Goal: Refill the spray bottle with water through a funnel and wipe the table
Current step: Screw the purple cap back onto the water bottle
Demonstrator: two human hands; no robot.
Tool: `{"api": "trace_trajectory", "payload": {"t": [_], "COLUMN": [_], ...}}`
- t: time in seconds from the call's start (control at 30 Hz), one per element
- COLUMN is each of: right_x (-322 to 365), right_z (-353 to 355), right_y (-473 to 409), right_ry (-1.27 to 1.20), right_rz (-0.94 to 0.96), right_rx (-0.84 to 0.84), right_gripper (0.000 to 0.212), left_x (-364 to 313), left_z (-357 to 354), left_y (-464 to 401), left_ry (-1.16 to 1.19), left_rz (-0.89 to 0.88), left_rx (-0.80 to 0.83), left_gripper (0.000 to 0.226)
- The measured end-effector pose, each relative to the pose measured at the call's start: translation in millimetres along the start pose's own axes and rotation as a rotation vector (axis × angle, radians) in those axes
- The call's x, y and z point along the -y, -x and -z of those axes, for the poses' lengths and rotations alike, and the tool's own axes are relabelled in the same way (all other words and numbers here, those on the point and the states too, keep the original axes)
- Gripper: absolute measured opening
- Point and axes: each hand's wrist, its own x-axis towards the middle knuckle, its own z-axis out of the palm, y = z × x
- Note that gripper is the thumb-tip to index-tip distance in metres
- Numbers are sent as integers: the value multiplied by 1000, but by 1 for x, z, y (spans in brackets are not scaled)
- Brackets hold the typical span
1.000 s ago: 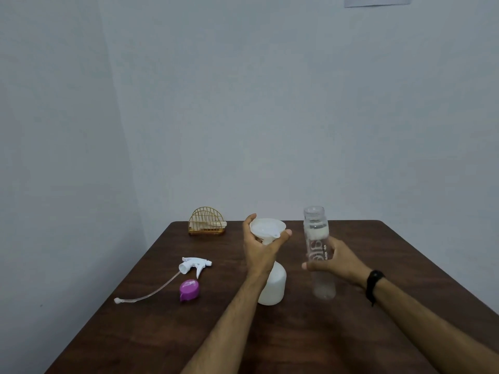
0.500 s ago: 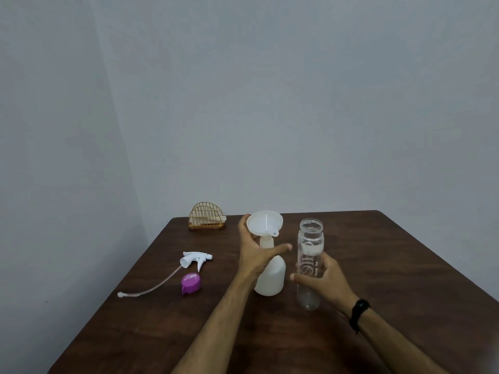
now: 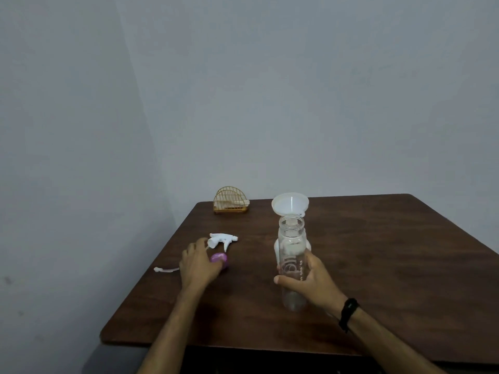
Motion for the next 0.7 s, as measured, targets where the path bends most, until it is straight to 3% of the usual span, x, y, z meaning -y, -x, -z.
{"api": "trace_trajectory", "payload": {"t": [0.1, 0.23, 0.4, 0.5, 0.6, 0.7], "right_x": [6, 12, 6, 1, -4, -11], "right_z": [-27, -54, -68, -73, -76, -80], "right_y": [-10, -30, -52, -59, -63, -64], "right_ry": [-10, -29, -42, -48, -69, -101], "right_rz": [-5, -28, -31, -34, -49, -72], "right_rx": [80, 138, 129, 121, 109, 104], "right_gripper": [61, 65, 70, 78, 80, 77], "left_x": [20, 29, 25, 21, 19, 6], "left_z": [-5, -11, -20, -30, -38, -25], "left_y": [-2, -6, -11, -13, -14, -19], "left_ry": [-85, -39, 0, -17, 4, 281], "left_rz": [26, 4, -80, -243, -300, -228], "left_rx": [111, 157, 126, 133, 109, 71], "left_gripper": [83, 70, 89, 66, 48, 39]}}
